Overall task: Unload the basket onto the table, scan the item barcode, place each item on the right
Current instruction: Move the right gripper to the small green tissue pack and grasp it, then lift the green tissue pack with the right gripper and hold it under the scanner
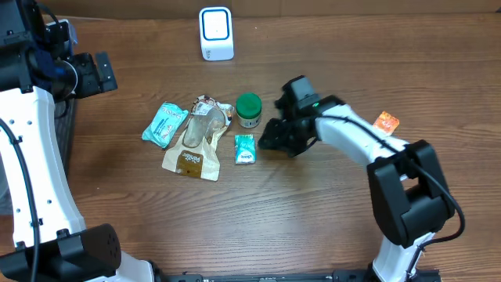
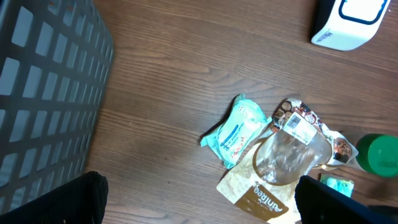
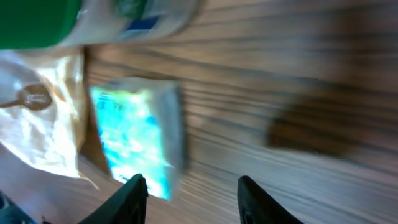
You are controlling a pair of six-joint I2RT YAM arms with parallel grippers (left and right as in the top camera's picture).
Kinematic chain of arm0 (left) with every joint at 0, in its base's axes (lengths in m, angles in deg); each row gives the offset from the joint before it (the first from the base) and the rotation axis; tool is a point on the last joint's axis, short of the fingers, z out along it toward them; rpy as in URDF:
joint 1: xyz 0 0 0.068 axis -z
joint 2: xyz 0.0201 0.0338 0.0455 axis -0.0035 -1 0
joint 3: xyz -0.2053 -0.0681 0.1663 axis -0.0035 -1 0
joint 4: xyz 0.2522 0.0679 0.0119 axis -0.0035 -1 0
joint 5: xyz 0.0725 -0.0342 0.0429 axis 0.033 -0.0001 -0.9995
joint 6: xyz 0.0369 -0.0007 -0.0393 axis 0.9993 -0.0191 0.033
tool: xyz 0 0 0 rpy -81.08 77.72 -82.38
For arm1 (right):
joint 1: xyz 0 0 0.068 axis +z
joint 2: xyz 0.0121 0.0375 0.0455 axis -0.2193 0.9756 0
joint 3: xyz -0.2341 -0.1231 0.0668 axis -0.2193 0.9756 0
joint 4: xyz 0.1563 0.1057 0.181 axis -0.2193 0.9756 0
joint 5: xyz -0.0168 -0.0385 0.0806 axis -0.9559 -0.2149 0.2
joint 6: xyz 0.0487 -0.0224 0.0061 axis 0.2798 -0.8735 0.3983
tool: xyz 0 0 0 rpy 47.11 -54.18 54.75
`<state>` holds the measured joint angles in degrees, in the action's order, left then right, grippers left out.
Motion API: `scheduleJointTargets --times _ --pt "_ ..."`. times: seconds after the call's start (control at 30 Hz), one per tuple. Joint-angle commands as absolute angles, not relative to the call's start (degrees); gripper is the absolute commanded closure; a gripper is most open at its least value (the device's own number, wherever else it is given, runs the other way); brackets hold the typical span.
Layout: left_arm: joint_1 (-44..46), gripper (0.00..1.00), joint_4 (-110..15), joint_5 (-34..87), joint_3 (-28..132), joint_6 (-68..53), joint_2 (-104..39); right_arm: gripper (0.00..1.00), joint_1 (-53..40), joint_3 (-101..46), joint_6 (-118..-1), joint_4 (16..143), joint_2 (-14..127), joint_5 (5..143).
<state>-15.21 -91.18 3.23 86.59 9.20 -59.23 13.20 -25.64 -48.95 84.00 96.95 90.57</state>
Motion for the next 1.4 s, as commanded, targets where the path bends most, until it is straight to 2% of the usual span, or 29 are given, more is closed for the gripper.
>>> scheduleJointTargets --times 0.0,0.37,0.5,0.57,0.6,0.77,0.93,1.17,1.37 --pt "-14.81 0.00 -91.11 3.60 87.22 8.79 -59.10 0.61 15.23 -23.19 -41.91 79.96 96.58 91.64" --pt "-14.81 0.00 -91.11 3.60 87.22 8.79 -59.10 0.70 18.14 -21.68 -37.63 76.35 98.38 89.21" --pt "-14.81 0.00 -91.11 3.58 87.22 8.79 -59.10 0.80 18.22 -21.68 -36.05 76.09 101.37 90.46" --pt "-14.81 0.00 -91.11 3.58 87.22 8.79 -59.10 0.94 18.22 -21.68 -35.92 75.70 102.07 91.66" --pt "-14.79 0.00 -91.11 3.60 87.22 8.79 -59.10 0.96 18.22 -21.68 -35.90 75.54 102.07 91.66" --pt "-14.81 0.00 -91.11 3.58 87.22 8.79 -59.10 0.96 18.14 -22.05 -36.03 75.54 101.65 93.28" --pt "-14.81 0.01 -91.11 3.60 87.22 8.79 -59.10 0.96 16.87 -23.36 -41.43 77.10 96.69 101.61" --pt "-14.81 0.00 -91.11 3.60 87.22 8.79 -59.10 0.96 11.01 -23.47 -41.67 70.32 84.98 126.04" --pt "-14.81 0.00 -91.11 3.58 87.22 8.79 -59.10 0.96 4.32 -23.47 -34.17 60.16 81.33 141.98"
